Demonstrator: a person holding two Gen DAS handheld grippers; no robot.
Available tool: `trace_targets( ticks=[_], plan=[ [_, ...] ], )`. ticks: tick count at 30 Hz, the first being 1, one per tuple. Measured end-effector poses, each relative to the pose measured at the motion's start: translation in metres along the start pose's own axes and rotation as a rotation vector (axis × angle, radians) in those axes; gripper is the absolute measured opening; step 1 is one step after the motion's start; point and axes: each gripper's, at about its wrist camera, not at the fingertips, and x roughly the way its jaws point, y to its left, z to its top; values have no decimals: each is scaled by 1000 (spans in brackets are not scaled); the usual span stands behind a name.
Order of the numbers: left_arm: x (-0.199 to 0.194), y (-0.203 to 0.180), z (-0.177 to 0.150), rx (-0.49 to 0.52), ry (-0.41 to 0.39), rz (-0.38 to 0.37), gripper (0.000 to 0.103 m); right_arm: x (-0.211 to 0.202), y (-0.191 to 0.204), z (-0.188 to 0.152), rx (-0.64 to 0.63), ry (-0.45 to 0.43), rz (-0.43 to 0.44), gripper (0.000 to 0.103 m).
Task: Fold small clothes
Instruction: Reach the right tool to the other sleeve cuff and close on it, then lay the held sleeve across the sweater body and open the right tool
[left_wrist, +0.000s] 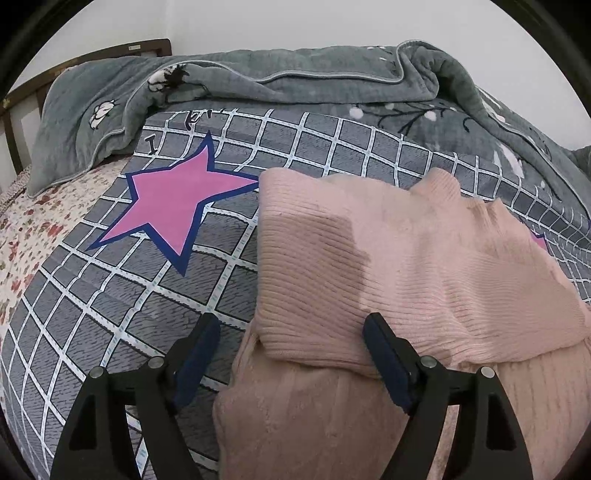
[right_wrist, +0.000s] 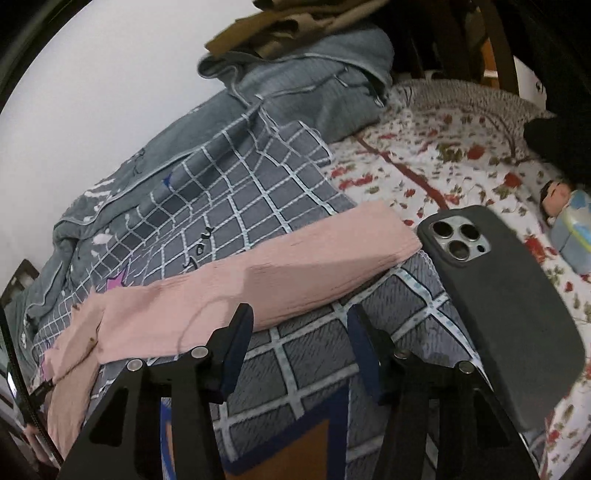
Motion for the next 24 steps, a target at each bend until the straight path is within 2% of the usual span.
trace_targets(
  ticks=[8,9,10,11,12,16,19,24],
  plan=[
    [-1,-1,0,5,-1,11,80,22,-5,19,55,18,-33,53],
    [-1,0,0,5,-2,11,80,23,-5,20,61,9,-47,46],
    [-1,-1,0,6,-3,11,80,23,-4,20,58,-1,-73,23],
    [-2,-1,0,6,-4,11,80,23,-2,20,45,-9,-107,10],
    [-2,-1,0,5,-6,12,80,24,2,19,19,-5,-126,7],
    [-7,0,0,-2,-18,-14,80,6,20,19,-61,-122,-155,6],
    [-10,7,1,-35,-16,-85,80,-12,38,23,-76,-208,-156,6],
    [-20,31,1,-134,-24,-215,80,-32,97,36,-189,-266,-163,6]
  ],
)
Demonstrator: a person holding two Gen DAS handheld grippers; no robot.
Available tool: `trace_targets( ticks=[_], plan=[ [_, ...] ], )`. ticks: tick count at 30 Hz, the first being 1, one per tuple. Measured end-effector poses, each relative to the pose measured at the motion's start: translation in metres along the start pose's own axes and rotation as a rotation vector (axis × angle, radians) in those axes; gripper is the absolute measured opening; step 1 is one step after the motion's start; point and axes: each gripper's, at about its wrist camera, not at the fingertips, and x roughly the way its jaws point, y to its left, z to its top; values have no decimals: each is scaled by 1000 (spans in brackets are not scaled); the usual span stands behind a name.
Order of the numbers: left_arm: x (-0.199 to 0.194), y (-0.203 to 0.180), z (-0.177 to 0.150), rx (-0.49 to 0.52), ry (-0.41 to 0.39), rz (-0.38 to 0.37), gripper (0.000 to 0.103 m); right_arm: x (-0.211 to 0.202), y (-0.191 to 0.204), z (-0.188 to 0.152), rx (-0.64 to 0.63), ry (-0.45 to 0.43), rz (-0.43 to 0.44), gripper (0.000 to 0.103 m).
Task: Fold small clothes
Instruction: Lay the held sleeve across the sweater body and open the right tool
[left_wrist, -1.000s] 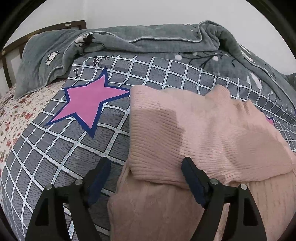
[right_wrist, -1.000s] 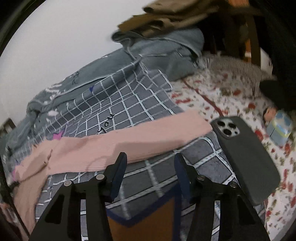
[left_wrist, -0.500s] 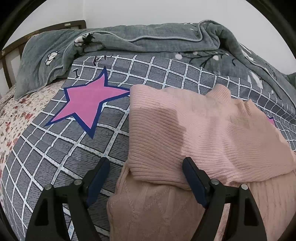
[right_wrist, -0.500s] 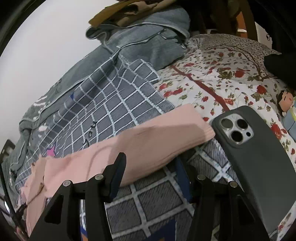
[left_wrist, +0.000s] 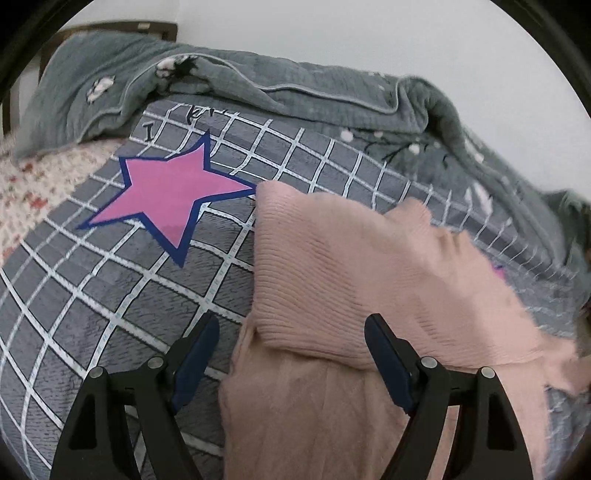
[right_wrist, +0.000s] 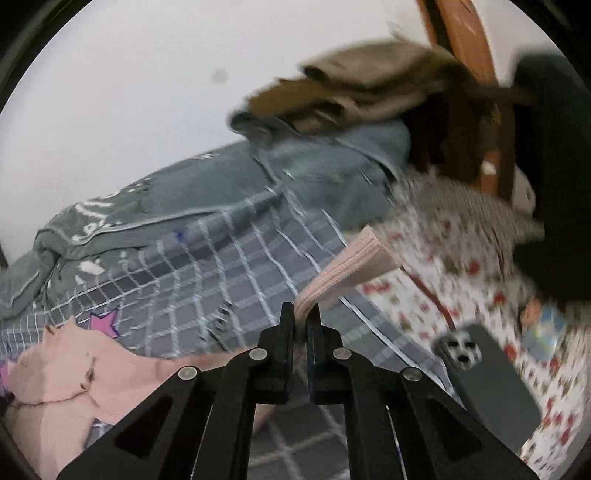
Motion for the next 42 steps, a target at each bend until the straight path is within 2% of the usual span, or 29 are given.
trace_targets(
  ticks=[2,5,7,12,14,19,21,25,30,32,33,34,36,39,42],
  plan=[
    [-7,8,1,-14,-8,-11,80,-12,35,16,-56,-28,28,6],
    [-18,22,5,-14,-42,37,81,-30,91,29,-134,-65,78,6],
    [-23,37,9,-16,-36,97,82,-37,128,33,-164,-79,115,6],
    [-36,73,11,-26,-34,130,82,-47,239,28,-227,-96,218,6],
    [-43,90,12,-42,-33,130,82,-51,287,18,-271,-94,272,6],
    [-51,131,12,-182,-40,132,82,-58,397,-25,-365,-57,407,6],
    [-51,132,12,-152,-45,167,82,-58,430,-46,-383,-25,454,5],
    [-51,126,11,-75,-47,218,82,-51,490,-99,-450,97,549,6],
    [-53,124,13,-90,-51,185,82,-37,525,-146,-563,201,580,6],
    [-51,121,13,-90,-46,181,82,-34,534,-157,-596,229,581,10],
    [-49,119,13,-84,-42,181,82,-34,535,-160,-605,242,588,19],
    [-47,117,13,-77,-37,182,82,-33,536,-162,-614,270,608,36],
    [-44,112,13,-59,-31,186,82,-35,532,-162,-621,307,654,51],
    [-42,104,11,-40,-28,175,82,-52,511,-150,-625,256,645,53],
    [-40,98,11,-46,-15,109,82,-65,479,-133,-631,192,609,53]
  ],
)
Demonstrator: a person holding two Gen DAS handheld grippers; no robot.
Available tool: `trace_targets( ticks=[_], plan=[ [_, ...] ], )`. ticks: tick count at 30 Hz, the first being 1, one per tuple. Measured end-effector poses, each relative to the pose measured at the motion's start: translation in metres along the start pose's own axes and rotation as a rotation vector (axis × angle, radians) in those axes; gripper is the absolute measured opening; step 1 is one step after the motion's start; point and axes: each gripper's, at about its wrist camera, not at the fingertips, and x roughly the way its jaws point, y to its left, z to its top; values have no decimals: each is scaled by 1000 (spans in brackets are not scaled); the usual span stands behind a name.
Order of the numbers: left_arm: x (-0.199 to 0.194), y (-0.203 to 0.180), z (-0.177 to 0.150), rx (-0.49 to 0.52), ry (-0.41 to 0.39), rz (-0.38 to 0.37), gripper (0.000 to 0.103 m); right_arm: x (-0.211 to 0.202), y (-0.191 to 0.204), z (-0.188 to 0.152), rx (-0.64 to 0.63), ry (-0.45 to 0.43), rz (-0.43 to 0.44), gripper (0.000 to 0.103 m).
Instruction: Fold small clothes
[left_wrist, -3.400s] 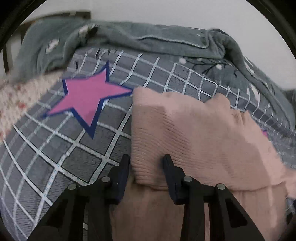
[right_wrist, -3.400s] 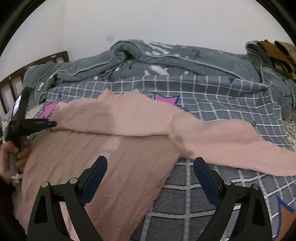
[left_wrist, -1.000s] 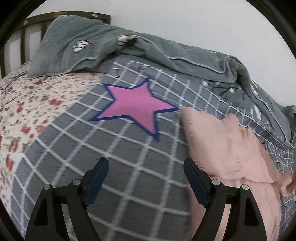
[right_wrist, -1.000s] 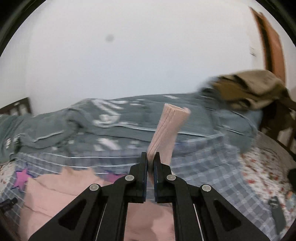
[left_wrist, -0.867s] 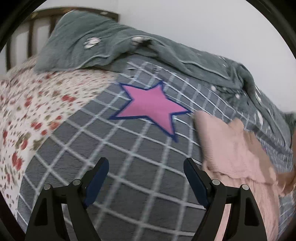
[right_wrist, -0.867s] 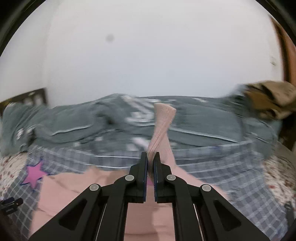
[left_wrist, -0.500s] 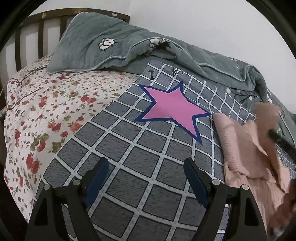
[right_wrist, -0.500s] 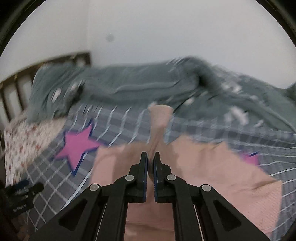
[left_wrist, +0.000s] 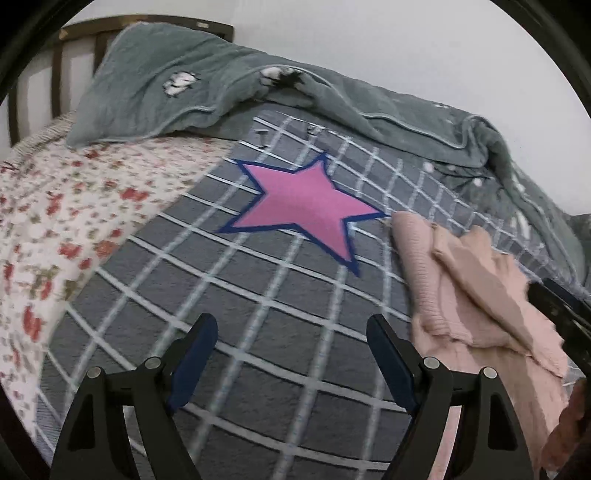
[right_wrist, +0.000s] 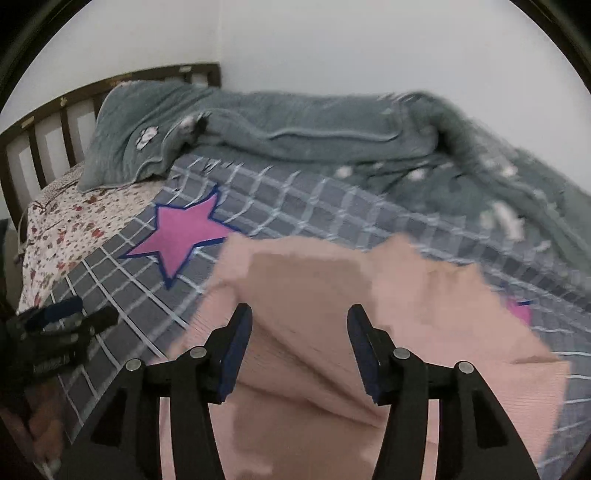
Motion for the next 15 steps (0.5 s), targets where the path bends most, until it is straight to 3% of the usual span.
trace_targets(
  ticks=[2,8,15],
  plan=[
    [1,-5,0,-21,9,-58,82,-25,-27,-11,9,-36,-58,53],
    [4,-37,1,-4,-17,-120,82,-60,-113,-46,80,-38,-230,53],
    [7,-89,9,19,-27,-284,79,-62,-188,-91,223,8,-230,53]
  ],
)
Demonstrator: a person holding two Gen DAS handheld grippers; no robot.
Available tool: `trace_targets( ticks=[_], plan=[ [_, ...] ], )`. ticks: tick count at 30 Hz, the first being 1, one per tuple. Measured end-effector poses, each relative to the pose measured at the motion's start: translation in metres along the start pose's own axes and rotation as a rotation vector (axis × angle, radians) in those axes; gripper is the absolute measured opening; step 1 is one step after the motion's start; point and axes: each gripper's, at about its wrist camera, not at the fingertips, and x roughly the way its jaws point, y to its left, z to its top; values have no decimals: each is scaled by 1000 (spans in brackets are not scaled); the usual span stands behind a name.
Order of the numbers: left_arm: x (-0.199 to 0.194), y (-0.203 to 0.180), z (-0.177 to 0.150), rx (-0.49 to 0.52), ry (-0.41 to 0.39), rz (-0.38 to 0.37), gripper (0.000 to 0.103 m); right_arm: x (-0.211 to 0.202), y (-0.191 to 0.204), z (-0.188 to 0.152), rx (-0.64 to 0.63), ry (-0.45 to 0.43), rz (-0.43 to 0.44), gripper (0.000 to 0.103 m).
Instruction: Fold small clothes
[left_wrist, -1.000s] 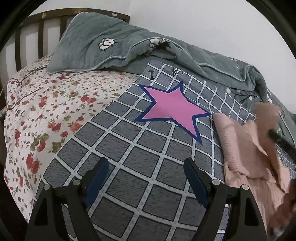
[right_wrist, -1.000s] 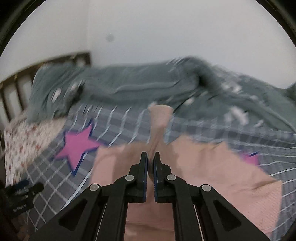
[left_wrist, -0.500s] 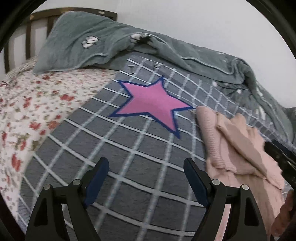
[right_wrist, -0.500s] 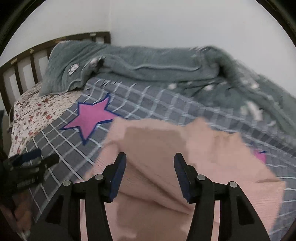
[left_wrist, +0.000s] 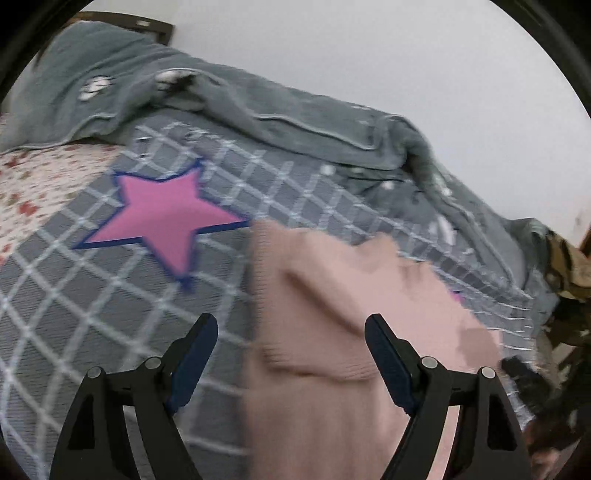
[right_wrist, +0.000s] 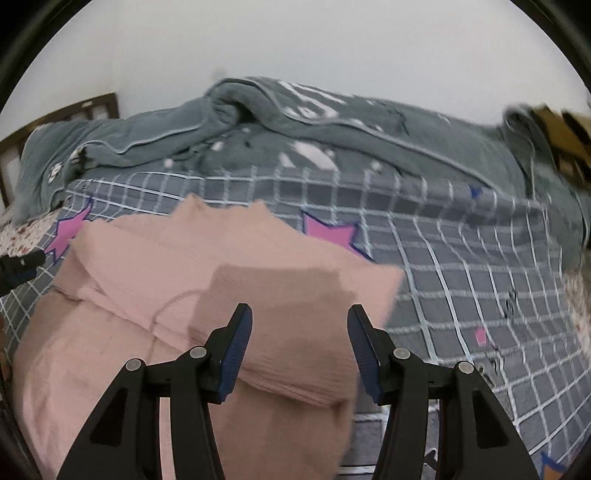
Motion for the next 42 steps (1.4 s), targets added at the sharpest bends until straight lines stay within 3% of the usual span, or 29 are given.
trace_targets(
  ticks=[6,11,17,19,30,38,42],
  plan=[
    [33,-30,2,-32,31,-49,62,10,-16,-6,-9,38,43,53],
    [52,-30,6,-97,42,20,55,12,-26,-15,6,58,88,53],
    [59,-14,9,-182,11,73,27,16,-38,-17,60,72,155,53],
    [60,-14,10,-176,4,76,8,19,-38,-16,64,86,153,53],
    [32,-13,10,-179,-51,-11,7,24,-44,-17,107,103,131,53],
    [17,-10,2,-160,-56,14,7,15,-45,-19,114,77,95,56],
    [25,-6,-2,-176,-17,59,8,17,-47,-19,127,86,89,56]
  ],
)
